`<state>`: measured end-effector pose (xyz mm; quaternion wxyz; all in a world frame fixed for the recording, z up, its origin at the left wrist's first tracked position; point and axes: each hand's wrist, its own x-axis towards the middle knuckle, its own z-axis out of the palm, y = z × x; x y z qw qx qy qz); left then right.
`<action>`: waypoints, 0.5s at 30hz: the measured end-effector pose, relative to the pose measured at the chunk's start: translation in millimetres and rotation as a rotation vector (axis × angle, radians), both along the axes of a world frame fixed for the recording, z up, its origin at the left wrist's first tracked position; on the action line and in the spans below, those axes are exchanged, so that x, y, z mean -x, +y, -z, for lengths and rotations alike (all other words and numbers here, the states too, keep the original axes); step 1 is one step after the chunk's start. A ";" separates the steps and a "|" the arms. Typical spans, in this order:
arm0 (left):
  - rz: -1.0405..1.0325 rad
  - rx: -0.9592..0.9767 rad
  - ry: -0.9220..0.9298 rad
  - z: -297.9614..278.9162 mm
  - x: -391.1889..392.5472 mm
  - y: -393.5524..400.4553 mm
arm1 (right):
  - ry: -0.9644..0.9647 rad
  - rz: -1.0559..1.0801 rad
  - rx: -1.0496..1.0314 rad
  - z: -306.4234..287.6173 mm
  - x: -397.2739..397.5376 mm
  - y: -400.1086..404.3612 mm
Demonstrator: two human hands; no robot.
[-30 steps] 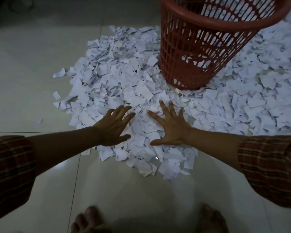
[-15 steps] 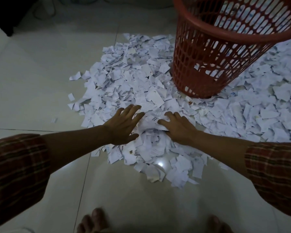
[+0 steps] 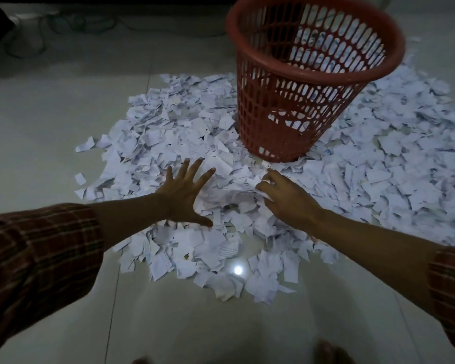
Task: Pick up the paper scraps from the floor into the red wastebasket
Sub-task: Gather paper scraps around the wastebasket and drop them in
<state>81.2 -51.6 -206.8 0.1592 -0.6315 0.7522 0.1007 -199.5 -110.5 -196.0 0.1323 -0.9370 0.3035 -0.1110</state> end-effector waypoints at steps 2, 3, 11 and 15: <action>-0.001 0.006 -0.003 4.2 3.3 -16.4 | 0.003 0.013 0.006 -1.0 11.0 0.8; -0.011 0.004 0.000 5.6 6.0 -25.2 | 0.005 0.020 0.007 -1.2 15.2 1.5; -0.039 -0.122 0.116 24.0 33.6 -74.2 | 0.009 0.059 0.003 2.7 23.0 0.5; 0.030 -0.036 0.082 29.2 36.8 -63.1 | -0.012 0.061 0.006 -0.6 17.3 -0.9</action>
